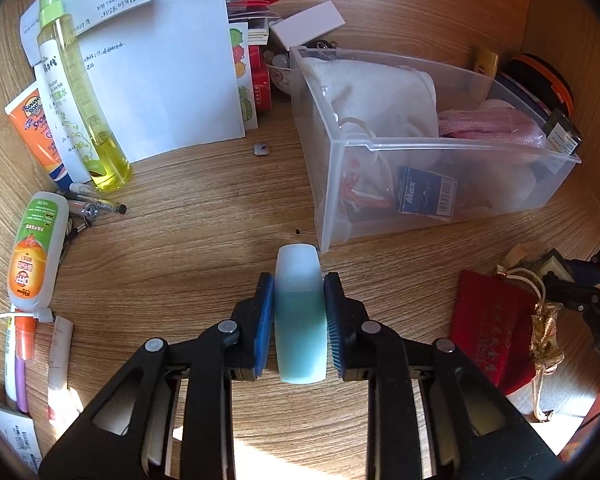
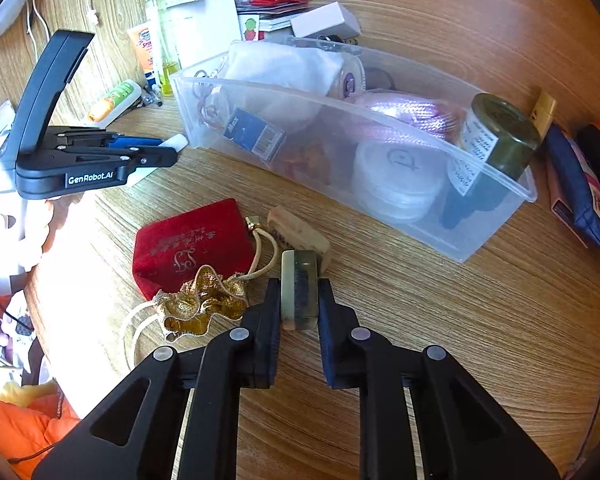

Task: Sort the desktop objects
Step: 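Grasp the light teal tube with the left gripper while the right grasps the wooden block, then carry the teal tube and wooden block over the clear box with both grippers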

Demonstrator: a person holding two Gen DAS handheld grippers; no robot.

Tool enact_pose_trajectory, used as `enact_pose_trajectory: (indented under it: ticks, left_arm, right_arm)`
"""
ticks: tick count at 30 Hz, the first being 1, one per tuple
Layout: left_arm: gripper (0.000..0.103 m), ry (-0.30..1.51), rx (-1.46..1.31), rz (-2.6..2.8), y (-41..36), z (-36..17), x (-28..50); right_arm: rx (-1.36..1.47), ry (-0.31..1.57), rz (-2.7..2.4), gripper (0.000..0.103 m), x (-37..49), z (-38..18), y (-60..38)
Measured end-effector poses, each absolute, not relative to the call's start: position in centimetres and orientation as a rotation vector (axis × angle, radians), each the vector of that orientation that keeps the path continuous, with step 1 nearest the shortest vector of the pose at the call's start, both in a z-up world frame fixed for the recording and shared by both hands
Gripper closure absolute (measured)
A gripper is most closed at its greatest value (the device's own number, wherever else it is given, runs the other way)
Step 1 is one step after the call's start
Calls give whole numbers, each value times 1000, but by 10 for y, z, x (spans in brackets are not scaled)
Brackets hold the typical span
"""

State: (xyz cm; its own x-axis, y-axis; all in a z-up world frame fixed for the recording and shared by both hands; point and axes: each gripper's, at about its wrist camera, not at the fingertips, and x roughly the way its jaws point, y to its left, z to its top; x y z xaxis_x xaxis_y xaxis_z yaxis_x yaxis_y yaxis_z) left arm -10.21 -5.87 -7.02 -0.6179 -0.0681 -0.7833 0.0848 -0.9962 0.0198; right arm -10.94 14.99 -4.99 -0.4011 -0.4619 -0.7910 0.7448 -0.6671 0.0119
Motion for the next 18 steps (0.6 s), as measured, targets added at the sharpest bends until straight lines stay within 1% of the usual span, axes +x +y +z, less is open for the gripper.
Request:
enact_pose_trajectory:
  ticks: [12,18]
  left_arm:
    - [78,88,1198,-2866,-52,-30,-75]
    - [78,103,1129,-2947,-36,-12,-75]
  right_arm:
    - [972,322,-2178,88,-117,-14,170]
    - [937,265,-2189,88,-120,2,169]
